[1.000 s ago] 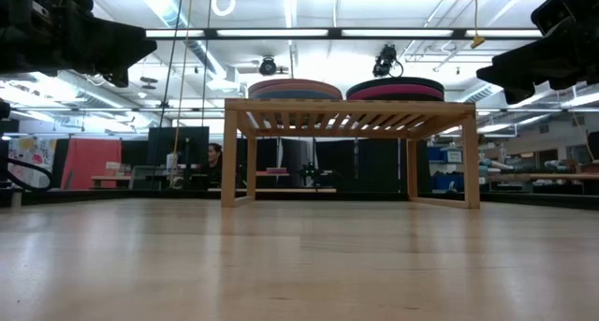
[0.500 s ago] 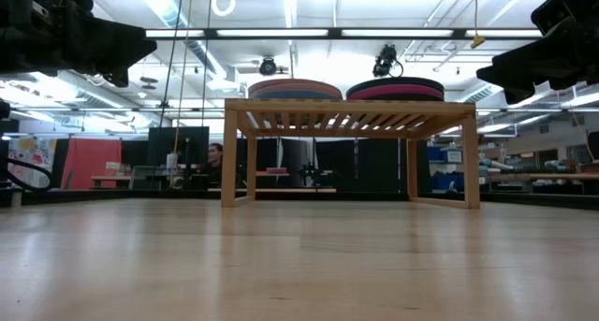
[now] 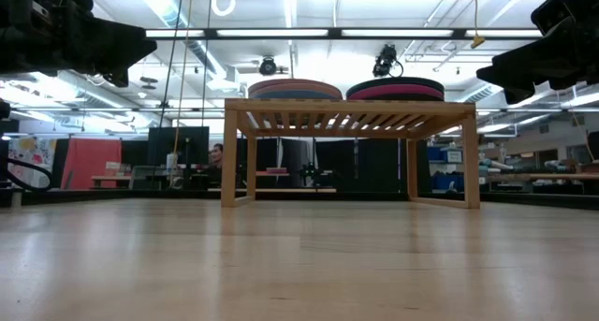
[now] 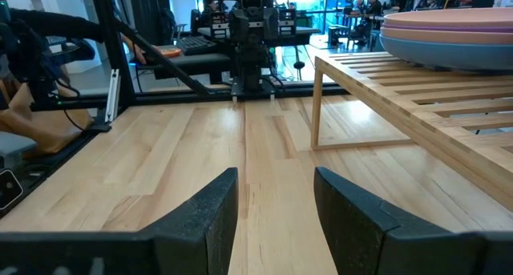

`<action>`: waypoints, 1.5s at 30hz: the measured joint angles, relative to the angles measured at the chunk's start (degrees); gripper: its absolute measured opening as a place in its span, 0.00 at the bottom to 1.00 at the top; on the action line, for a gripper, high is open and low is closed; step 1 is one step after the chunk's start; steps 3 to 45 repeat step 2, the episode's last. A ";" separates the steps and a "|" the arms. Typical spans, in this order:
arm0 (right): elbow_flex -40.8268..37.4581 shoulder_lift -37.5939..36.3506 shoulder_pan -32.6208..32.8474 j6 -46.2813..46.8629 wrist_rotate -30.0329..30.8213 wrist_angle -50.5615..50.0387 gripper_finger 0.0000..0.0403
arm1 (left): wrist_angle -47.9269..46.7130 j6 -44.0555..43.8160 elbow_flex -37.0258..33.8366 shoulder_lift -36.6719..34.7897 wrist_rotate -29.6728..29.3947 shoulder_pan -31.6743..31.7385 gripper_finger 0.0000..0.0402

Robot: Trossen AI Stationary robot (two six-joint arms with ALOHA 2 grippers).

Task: Place and stack plates onto a shelf
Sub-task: Return to Home Position

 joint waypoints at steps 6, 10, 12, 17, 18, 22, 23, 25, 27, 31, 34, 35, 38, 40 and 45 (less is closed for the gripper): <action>0.00 0.00 0.01 0.00 0.00 0.00 0.42 | 0.01 0.00 -0.01 0.00 0.00 0.00 0.39; 0.00 0.00 0.01 0.00 0.00 0.00 0.42 | 0.01 0.00 -0.01 0.00 0.00 0.00 0.39; 0.00 0.00 0.01 0.00 0.00 0.00 0.42 | 0.01 0.00 -0.01 0.00 0.00 0.00 0.39; 0.00 0.00 0.01 0.00 0.00 0.00 0.42 | 0.01 0.00 -0.01 0.00 0.00 0.00 0.39; 0.00 0.00 0.01 0.00 0.00 0.00 0.42 | 0.01 0.00 -0.01 0.00 0.00 0.00 0.39; 0.00 0.00 0.01 0.00 0.00 0.00 0.42 | 0.01 0.00 -0.01 0.00 0.00 0.00 0.39; 0.00 0.00 0.01 0.00 0.00 0.00 0.42 | 0.01 0.00 -0.01 0.00 0.00 0.00 0.39; 0.00 0.00 0.01 0.00 0.00 0.00 0.42 | 0.01 0.00 -0.01 0.00 0.00 0.00 0.39; 0.00 0.00 0.01 0.00 0.00 0.00 0.42 | 0.01 0.00 -0.01 0.00 0.00 0.00 0.39; 0.00 0.00 0.01 0.00 0.00 0.00 0.42 | 0.01 0.00 -0.01 0.00 0.00 0.00 0.39; 0.00 0.00 0.01 0.00 0.00 0.00 0.42 | 0.01 0.00 -0.01 0.00 0.00 0.00 0.39; 0.00 0.00 0.01 0.00 0.00 0.00 0.42 | 0.01 0.00 -0.01 0.00 0.00 0.00 0.39; 0.00 0.00 0.01 0.00 0.00 0.00 0.42 | 0.01 0.00 -0.01 0.00 0.00 0.00 0.39; 0.00 0.00 0.01 0.00 0.00 0.00 0.42 | 0.01 0.00 -0.01 0.00 0.00 0.00 0.39; 0.00 0.00 0.01 0.00 0.00 0.00 0.42 | 0.01 0.00 -0.01 0.00 0.00 0.00 0.39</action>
